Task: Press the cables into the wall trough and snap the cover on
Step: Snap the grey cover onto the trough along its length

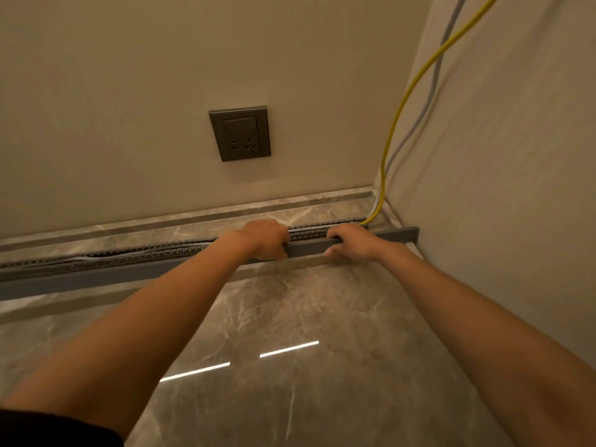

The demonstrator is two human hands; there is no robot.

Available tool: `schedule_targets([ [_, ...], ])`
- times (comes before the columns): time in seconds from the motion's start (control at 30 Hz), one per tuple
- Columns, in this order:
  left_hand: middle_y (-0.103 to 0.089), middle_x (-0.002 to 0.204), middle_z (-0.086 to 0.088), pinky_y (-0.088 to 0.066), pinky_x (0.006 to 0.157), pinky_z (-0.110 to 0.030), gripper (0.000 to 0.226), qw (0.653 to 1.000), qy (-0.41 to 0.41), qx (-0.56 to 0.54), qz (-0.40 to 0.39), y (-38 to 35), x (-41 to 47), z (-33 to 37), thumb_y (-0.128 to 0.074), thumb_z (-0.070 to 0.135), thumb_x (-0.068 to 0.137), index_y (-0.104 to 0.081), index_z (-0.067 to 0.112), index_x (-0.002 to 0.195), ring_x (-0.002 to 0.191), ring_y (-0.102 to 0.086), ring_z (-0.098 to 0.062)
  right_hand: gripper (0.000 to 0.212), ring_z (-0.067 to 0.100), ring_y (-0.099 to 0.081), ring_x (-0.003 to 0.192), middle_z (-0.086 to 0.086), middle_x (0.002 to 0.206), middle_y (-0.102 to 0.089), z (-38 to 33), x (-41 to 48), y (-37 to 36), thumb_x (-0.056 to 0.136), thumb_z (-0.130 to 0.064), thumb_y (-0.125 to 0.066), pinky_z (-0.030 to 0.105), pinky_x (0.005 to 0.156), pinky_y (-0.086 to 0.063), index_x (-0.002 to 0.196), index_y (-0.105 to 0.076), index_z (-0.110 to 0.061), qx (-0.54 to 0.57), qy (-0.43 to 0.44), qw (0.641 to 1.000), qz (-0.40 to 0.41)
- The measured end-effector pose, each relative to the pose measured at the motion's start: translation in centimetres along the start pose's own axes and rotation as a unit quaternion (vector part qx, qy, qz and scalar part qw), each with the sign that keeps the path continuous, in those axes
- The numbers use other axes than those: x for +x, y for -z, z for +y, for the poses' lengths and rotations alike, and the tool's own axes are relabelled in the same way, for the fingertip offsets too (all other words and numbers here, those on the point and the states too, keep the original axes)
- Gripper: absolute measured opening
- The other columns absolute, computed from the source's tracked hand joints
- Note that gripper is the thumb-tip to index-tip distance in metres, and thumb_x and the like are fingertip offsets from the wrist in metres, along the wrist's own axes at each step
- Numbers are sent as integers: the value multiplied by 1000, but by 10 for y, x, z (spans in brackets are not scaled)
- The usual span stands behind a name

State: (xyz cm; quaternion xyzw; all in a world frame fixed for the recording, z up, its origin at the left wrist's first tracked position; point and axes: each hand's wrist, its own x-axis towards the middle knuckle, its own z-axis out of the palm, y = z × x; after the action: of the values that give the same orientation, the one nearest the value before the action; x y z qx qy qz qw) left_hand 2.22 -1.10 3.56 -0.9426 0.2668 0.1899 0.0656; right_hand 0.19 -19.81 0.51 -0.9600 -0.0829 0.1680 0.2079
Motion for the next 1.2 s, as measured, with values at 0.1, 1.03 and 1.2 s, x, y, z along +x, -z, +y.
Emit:
schedule_targets([
  [0.1, -61, 112, -15, -40, 70, -32, 32, 1000, 11, -4, -29, 1, -2, -12, -57, 30, 85, -60, 11, 111, 83, -52, -24, 36, 19, -45, 72, 3, 64, -45, -16, 4, 0, 80, -25, -68, 28, 59, -29, 56, -41, -18, 15, 11, 1000, -6],
  [1.03, -50, 121, -16, -44, 83, -38, 31, 988, -90, -18, 121, -10, 42, 4, -58, 19, 87, -54, 5, 114, 105, -51, -31, 13, 29, -56, 103, 15, 107, -64, 16, 25, 0, 81, -10, -62, 35, 86, -44, 94, -65, -7, -27, -26, 992, 121],
  [1.2, -49, 118, -16, -43, 79, -37, 27, 983, -87, -48, 156, -10, 50, 17, -58, 17, 86, -52, 3, 108, 102, -50, -31, 13, 29, -56, 100, 15, 106, -63, 21, 26, 2, 82, -9, -61, 34, 84, -43, 94, -64, -6, -7, -12, 990, 142],
])
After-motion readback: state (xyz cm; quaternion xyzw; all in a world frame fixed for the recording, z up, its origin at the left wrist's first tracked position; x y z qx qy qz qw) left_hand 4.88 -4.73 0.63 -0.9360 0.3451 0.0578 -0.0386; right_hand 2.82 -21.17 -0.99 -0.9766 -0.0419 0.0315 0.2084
